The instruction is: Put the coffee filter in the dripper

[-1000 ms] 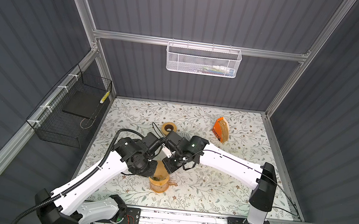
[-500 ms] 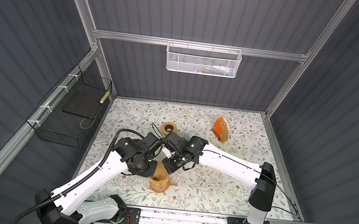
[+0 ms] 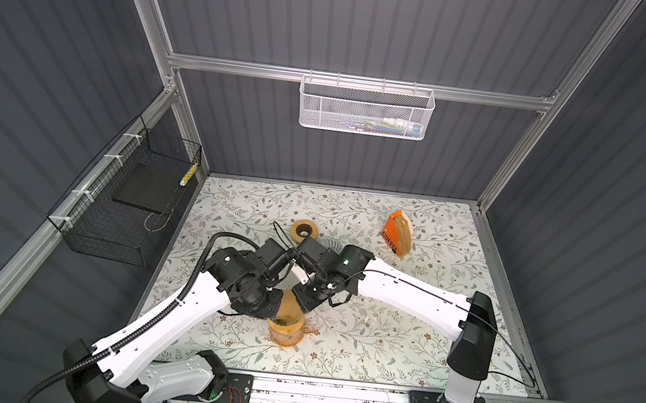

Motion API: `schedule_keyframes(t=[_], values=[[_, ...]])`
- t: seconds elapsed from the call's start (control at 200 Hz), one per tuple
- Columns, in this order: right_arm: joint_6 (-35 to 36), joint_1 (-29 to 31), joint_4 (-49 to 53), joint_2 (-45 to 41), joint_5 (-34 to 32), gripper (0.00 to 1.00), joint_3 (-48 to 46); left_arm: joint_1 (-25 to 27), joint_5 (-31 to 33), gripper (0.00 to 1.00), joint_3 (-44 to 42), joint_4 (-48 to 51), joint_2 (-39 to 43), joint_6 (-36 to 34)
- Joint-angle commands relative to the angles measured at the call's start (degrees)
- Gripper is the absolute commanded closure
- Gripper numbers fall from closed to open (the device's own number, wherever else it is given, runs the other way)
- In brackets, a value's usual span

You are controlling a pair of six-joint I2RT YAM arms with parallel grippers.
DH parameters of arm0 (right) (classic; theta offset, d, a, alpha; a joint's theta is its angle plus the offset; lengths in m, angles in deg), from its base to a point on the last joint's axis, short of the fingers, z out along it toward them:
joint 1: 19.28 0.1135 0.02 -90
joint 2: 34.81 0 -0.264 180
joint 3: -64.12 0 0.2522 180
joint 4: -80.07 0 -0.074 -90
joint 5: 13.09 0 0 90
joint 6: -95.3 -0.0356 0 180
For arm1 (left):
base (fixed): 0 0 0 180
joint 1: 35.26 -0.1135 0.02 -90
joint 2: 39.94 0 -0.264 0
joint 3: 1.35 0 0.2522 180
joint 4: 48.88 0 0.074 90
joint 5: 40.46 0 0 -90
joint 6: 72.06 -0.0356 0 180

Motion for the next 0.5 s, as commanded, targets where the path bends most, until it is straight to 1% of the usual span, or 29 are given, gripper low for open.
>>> schedule_keyframes(t=[0.0,0.495], values=[[0.13,0.74,0.51,1.45,-0.49,0.95,-0.69,0.45,0.60,0.86,-0.07,-0.12,0.56,-0.12],[0.22,0.83,0.13,1.81,-0.62,0.96,-0.85,0.45,0.64,0.87,-0.94,-0.56,0.68,-0.06]])
